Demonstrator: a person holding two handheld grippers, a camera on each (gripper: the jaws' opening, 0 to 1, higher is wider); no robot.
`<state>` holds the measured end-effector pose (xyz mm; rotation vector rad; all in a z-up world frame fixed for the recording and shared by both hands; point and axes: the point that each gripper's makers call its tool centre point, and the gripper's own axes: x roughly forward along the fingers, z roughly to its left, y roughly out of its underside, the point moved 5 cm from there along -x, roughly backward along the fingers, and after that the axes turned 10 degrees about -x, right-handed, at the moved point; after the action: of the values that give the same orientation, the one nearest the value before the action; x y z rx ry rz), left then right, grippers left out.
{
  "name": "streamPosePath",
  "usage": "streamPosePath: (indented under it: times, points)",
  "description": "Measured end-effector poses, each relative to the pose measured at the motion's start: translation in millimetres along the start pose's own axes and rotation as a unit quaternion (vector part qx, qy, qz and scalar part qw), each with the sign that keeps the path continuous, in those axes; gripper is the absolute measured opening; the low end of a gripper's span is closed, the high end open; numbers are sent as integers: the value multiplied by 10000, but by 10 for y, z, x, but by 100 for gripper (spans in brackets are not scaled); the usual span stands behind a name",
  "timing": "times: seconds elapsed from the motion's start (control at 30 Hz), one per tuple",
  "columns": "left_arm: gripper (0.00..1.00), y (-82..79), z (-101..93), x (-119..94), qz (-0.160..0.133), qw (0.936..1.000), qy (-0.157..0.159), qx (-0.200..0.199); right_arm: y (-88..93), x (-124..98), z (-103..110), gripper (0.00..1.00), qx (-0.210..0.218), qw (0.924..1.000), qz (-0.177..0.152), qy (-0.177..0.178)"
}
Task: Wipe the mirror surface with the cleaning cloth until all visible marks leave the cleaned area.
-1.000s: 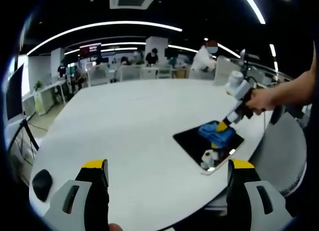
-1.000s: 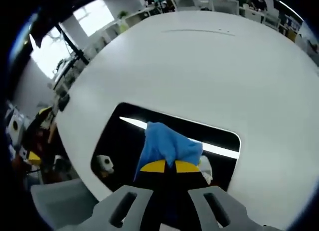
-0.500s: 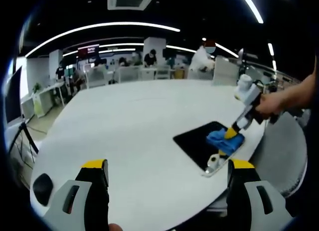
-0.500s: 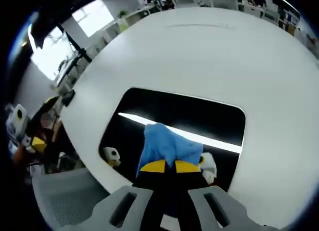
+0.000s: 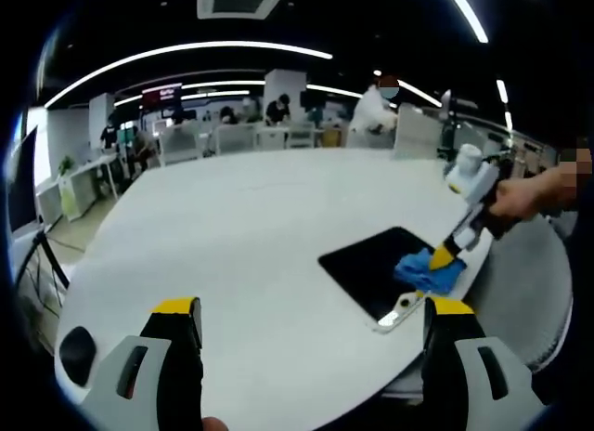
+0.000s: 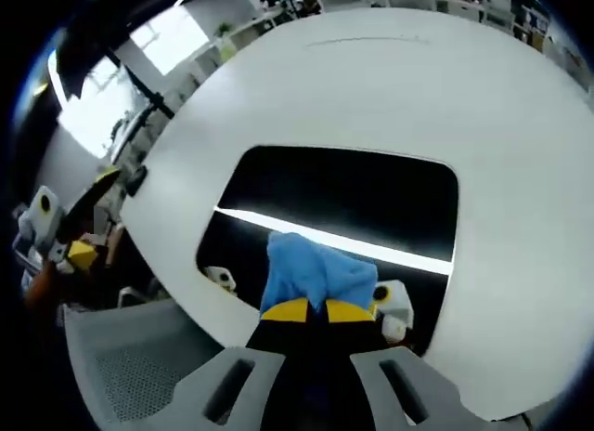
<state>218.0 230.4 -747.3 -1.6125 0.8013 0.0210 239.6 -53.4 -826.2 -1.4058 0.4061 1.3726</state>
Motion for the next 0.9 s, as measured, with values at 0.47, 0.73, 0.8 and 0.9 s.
streamPosePath:
  times: [0.47, 0.73, 0.8, 0.9]
  points:
    - [99, 15, 11, -14, -6, 10000, 5, -35, 98, -32, 77, 0, 141, 9999, -27, -52]
    - [99, 2, 2, 6, -30, 10000, 13, -38, 88, -32, 67, 0, 137, 9999, -32, -68]
    - [99, 3, 0, 9, -32, 10000, 17, -36, 87, -31, 65, 0, 160, 9998, -39, -66]
    - [99, 10, -5, 9, -34, 10000, 13, -51, 92, -36, 52, 0, 198, 9997, -47, -100]
